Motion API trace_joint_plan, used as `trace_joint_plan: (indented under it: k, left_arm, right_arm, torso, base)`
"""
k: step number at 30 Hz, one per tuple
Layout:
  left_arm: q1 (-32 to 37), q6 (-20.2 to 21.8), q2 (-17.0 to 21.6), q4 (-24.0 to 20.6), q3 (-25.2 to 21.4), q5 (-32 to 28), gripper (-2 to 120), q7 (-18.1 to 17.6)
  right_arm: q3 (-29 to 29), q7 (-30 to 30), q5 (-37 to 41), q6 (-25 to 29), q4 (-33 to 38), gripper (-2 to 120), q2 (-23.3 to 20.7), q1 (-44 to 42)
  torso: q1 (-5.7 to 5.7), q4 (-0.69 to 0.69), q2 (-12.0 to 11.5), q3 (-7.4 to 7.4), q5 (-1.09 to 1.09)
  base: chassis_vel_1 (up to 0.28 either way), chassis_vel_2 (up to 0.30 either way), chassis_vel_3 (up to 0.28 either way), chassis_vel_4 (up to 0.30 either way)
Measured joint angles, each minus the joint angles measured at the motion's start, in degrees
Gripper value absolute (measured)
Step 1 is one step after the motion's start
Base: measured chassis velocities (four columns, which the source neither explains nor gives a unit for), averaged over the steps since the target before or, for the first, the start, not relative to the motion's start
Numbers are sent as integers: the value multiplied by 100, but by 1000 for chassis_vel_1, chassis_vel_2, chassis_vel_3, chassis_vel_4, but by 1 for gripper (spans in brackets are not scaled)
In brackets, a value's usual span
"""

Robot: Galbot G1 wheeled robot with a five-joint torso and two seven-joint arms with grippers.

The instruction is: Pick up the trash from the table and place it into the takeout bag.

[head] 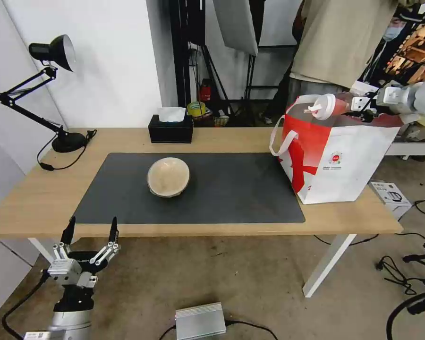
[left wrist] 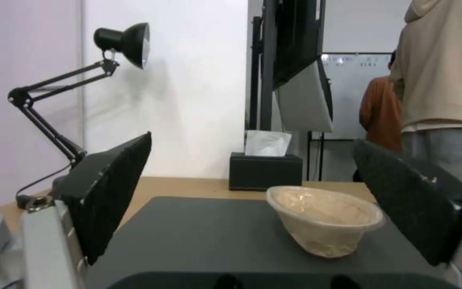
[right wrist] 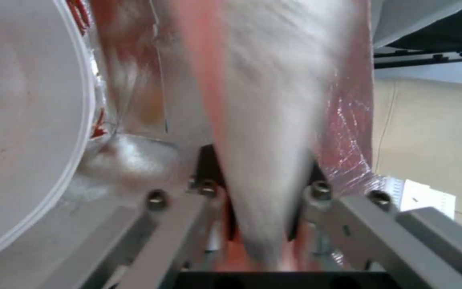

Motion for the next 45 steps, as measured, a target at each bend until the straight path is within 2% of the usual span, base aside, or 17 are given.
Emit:
trace_joint_plan:
  k: [1, 4, 6, 7, 16, 17, 19, 20, 22, 29, 35, 43, 45]
  left_arm:
    - [1, -1, -5, 0, 1, 3, 100, 1]
    - [2, -2, -8, -1, 2, 6, 100, 1]
    - [3, -3, -11, -2, 4, 19, 100, 2]
    - [3, -3, -11, -2, 4, 19, 100, 2]
    - [-3, -3, 5, -33, 9, 64, 100, 3]
    - [-3, -3, 5, -33, 9, 64, 100, 3]
    - [0, -3, 8, -35, 8, 70, 100, 3]
    - [0, -3, 8, -35, 8, 70, 100, 3]
    - [6, -3, 6, -48, 7, 80, 100, 3]
    - [13, 1, 10, -93, 5, 97, 100, 2]
    - [1, 13, 6, -118, 12, 120, 100, -1]
    - [30, 31, 9, -198, 16, 150, 100, -2]
    - [57, 34, 9, -212, 19, 171, 100, -3]
  right_arm:
    - [2, 20, 2, 0, 0, 25, 4, 0]
    - [9, 50, 9, 0, 0, 30, 15, 0]
    - [35, 91, 52, 0, -6, 43, 40, 0]
    - [35, 91, 52, 0, -6, 43, 40, 0]
    - [77, 161, 203, -13, 15, 80, 113, 4]
    - [77, 161, 203, -13, 15, 80, 113, 4]
    - [81, 176, 281, -23, 48, 90, 98, 2]
    - [81, 176, 281, -23, 48, 90, 98, 2]
    - [99, 199, 336, -33, 122, 98, 69, -8]
    - [166, 201, 836, -270, 584, 100, -92, -59]
    - [218, 233, 1702, -850, 1389, 100, -409, -223]
    - [524, 694, 2757, -1418, 2177, 100, -726, -637]
    - [707, 924, 3234, -1693, 2593, 100, -862, -868]
  torso:
    - [0, 0, 0, 0, 0]
    - [0, 0, 0, 0, 0]
    - [0, 0, 0, 0, 0]
    - [0, 0, 0, 0, 0]
    - [0, 0, 0, 0, 0]
    - [0, 0, 0, 0, 0]
    - [0, 0, 0, 0, 0]
    - [0, 0, 0, 0, 0]
    - [0, 0, 0, 0, 0]
    - [0, 0, 0, 0, 0]
    - [0, 0, 0, 0, -1]
    - [0, 0, 0, 0, 0]
    - [-1, 0, 0, -1, -1]
  base:
    - [0, 0, 0, 0]
    - [0, 0, 0, 0]
    - [0, 0, 0, 0]
    - [0, 0, 0, 0]
    - [0, 0, 0, 0]
    - [0, 0, 0, 0]
    - [0, 0, 0, 0]
    - [0, 0, 0, 0]
    - [0, 0, 0, 0]
    - [0, 0, 0, 0]
    - [0, 0, 0, 0]
    - [0, 0, 0, 0]
    - [0, 0, 0, 0]
